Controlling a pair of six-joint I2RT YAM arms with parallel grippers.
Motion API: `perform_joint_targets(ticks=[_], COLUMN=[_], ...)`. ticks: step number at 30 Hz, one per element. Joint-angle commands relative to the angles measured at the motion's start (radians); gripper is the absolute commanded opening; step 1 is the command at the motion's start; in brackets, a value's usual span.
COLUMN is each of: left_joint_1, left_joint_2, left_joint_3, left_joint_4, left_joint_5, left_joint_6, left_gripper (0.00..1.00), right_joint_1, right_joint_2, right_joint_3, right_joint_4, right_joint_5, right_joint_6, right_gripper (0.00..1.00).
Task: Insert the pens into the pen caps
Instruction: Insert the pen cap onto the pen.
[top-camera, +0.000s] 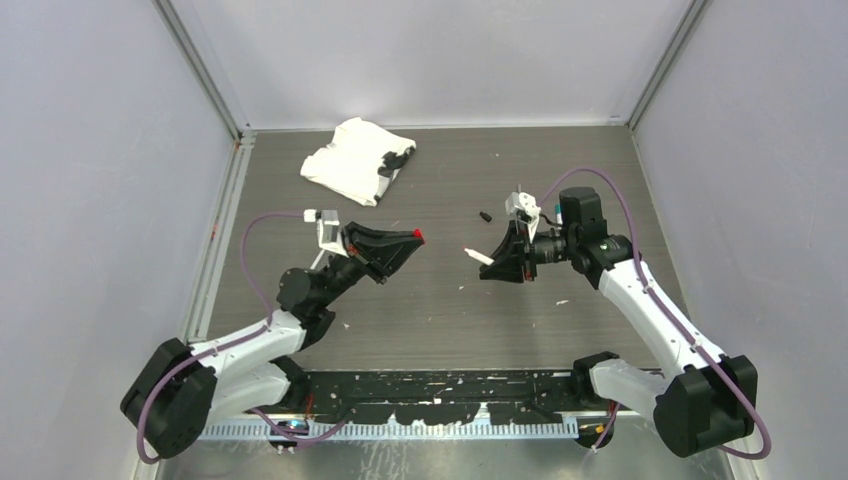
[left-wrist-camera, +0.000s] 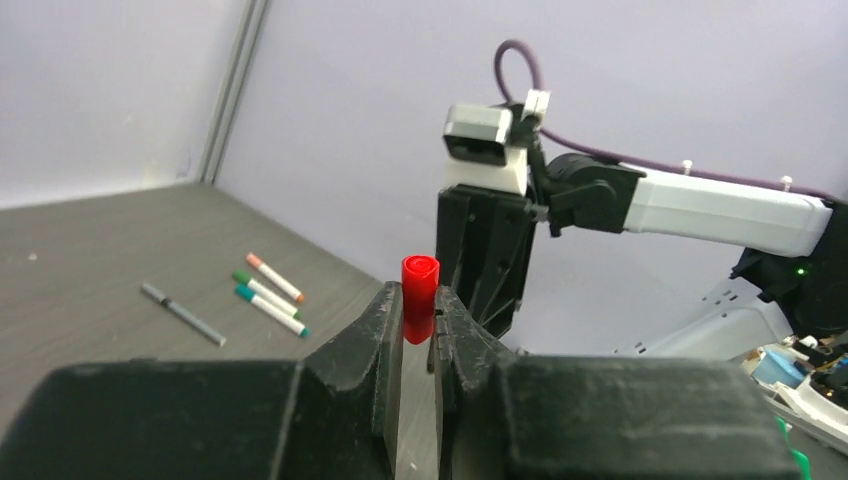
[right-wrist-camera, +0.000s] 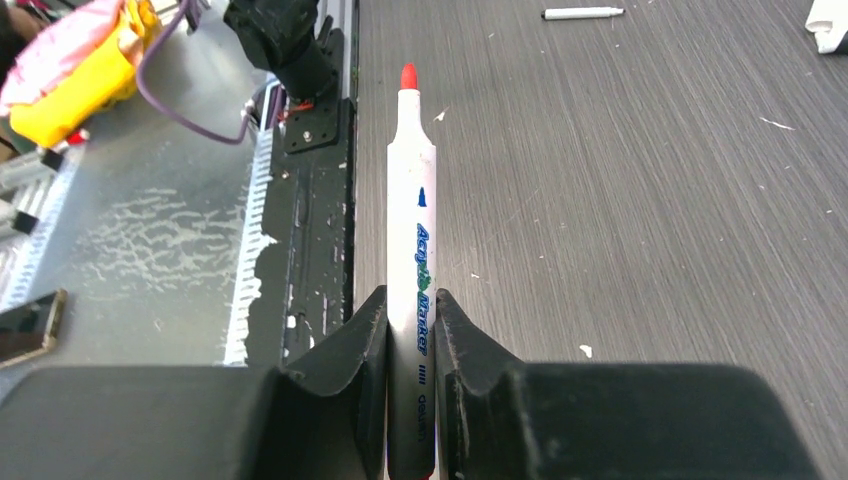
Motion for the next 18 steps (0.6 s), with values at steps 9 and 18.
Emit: perform_joint_targets(ticks=[9,18], left_joint_1=[-0.225,-0.249], left_joint_2=[0.116,0.189], left_joint_3=[0.078,0.15], left_joint_4=[0.218,0.218], left_joint_5=[-0.312,-0.66], left_joint_6=[0.198,-0.078], left_gripper=[0.01,0.01], right_joint_1=[0.019,0.018], right_joint_2=[-0.021,-0.033], right_joint_3=[-0.006,0.099], right_joint_4=[-0.029,0.029], right_joint_5=[-0.06,0.042], right_joint_6=[-0.181,0.122], right_gripper=[0.01,0.01])
